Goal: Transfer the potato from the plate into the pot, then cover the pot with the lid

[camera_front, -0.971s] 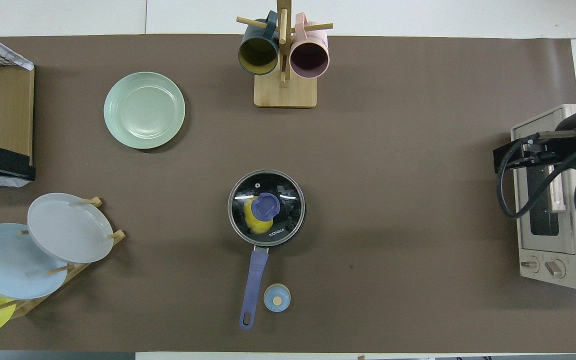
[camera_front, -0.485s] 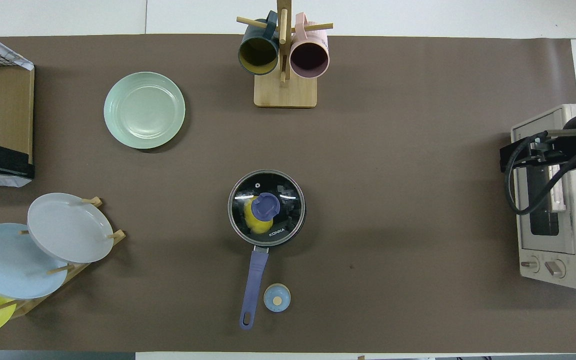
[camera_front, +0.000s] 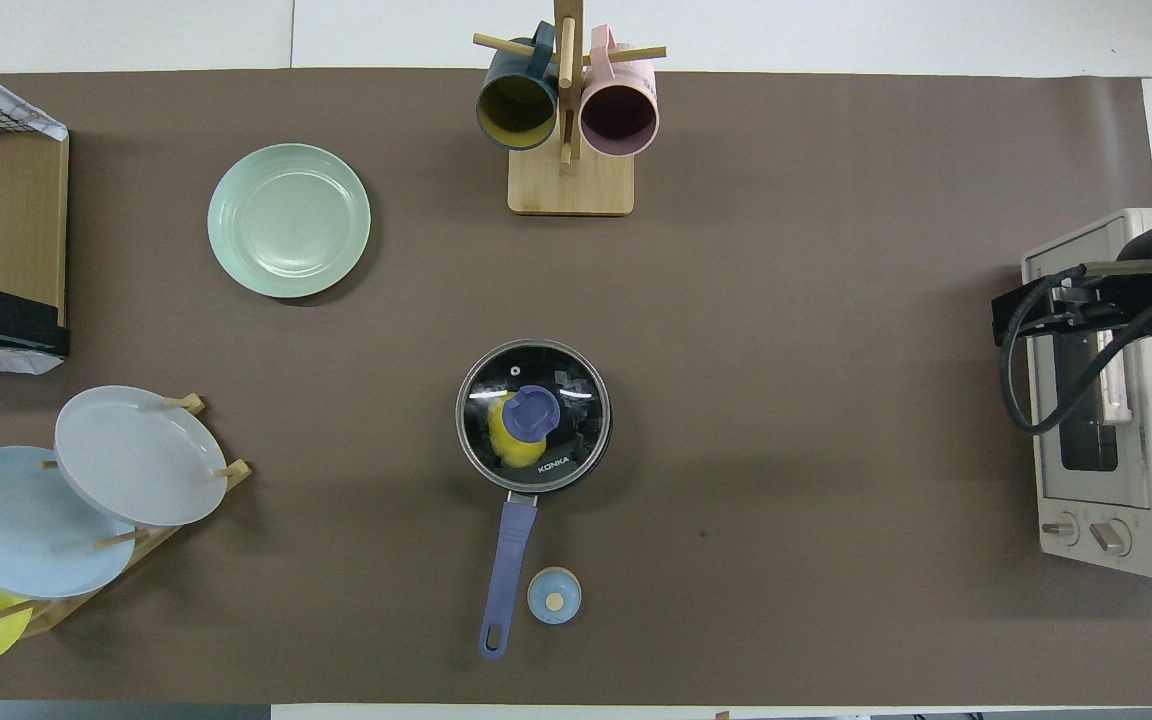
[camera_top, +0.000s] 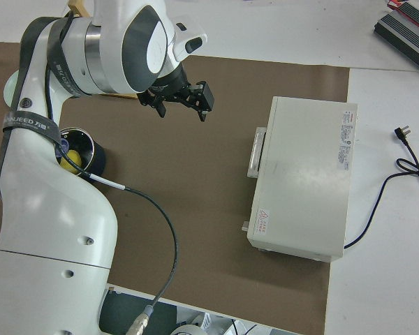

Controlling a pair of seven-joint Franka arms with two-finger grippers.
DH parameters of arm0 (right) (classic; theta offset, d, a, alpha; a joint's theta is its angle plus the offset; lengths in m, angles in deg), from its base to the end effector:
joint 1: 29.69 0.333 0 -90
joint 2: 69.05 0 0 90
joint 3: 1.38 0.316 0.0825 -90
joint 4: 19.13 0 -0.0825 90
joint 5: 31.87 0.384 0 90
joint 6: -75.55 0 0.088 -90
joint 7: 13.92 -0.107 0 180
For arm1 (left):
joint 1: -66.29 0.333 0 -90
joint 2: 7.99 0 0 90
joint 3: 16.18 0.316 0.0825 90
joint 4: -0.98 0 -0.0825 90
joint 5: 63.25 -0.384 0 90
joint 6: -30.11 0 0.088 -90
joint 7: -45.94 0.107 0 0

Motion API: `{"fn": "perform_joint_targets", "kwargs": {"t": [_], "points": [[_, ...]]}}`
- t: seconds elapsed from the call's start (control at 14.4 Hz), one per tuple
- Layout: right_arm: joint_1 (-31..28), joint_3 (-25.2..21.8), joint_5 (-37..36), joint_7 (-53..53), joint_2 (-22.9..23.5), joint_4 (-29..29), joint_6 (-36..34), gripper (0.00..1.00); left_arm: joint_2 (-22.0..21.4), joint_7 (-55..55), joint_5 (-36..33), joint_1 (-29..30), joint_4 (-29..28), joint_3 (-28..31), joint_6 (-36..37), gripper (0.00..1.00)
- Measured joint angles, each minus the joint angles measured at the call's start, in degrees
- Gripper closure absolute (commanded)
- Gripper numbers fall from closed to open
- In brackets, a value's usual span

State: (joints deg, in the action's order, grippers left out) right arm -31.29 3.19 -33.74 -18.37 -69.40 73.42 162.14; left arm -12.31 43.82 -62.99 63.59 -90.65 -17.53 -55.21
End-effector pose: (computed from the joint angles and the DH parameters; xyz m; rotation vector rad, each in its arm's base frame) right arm 0.5440 0.0247 0.6022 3.0984 -0.0406 -0.1482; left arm 0.5210 -0.0379 0.6447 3.1398 -0.0532 -0.0547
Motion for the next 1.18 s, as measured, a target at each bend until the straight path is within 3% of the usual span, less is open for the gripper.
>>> {"fn": "perform_joint_targets", "kwargs": {"t": [0.76,1.18], "points": [[0.0,-0.3,0.0,0.0,-0.1,0.0,0.0,0.0,0.0,0.0,0.0,0.0,0.0,0.1,-2.6,0.0],[0.0,-3.5,1.1,0.1,-0.2,-0.2,-0.1,0.0,0.0,0.0,0.0,0.0,-0.2,0.1,-3.1,0.0]]}}
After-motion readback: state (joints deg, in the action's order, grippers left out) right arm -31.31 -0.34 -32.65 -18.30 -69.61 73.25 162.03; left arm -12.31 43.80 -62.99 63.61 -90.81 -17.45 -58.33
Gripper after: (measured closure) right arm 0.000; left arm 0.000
